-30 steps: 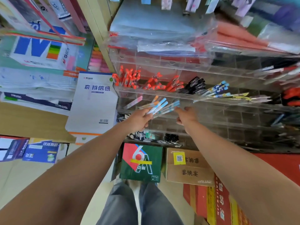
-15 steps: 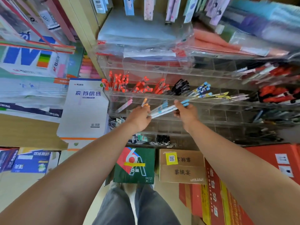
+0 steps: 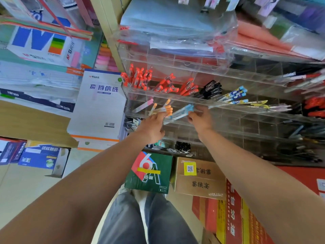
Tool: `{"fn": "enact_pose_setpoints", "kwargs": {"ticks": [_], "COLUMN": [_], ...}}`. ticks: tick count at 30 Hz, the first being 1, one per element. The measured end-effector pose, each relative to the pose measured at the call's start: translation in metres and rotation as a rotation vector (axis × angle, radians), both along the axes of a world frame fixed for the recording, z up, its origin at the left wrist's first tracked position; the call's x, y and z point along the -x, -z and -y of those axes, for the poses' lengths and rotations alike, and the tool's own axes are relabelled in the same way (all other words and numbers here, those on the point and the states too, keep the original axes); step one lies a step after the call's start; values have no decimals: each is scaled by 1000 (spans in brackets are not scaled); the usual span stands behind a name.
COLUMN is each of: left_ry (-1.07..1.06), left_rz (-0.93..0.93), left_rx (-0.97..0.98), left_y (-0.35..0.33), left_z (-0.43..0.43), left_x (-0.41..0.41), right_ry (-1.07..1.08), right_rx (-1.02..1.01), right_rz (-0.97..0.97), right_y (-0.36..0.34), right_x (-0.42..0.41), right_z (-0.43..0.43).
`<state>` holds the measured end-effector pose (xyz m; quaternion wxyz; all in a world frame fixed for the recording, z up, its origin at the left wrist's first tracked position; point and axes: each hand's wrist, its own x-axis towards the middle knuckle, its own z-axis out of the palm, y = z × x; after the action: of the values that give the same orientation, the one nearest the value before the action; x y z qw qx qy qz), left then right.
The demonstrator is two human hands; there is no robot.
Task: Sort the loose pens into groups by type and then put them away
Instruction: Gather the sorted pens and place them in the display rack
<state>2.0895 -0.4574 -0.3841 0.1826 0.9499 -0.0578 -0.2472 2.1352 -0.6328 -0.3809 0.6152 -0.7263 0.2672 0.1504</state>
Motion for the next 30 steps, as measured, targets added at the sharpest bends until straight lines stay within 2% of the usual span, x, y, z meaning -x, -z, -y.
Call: {"fn": "enact_pose_setpoints", "kwargs": {"ticks": [5,8,17,19,22,26,30], "left_ry": [16,24,-6,-23,-81,-180,-245], "left_rz": [-80,-108,129,179,237,235,206], "left_rx": [15,-4,-22,-2,14,17,39], "left_y": [11,12,-15,-22,-34,-40,-41], "left_z": [3,5,-14,-31,-61,-120,-211], "left_x": [6,8,22,27,39,65,109], "right_ry": [-269,-393,-289,-302,-455,-647,-730], "right_rx": [215,239,568,577,530,494,464], "right_rz": [-2,-10,136,225,291,352,386], "right_y": [0,1,-12,-22,-34,-38,-39], "right_x": [9,16,33,37,44,60,89], "right_z": [6,11,-1,-18,-55,-122,-214]}}
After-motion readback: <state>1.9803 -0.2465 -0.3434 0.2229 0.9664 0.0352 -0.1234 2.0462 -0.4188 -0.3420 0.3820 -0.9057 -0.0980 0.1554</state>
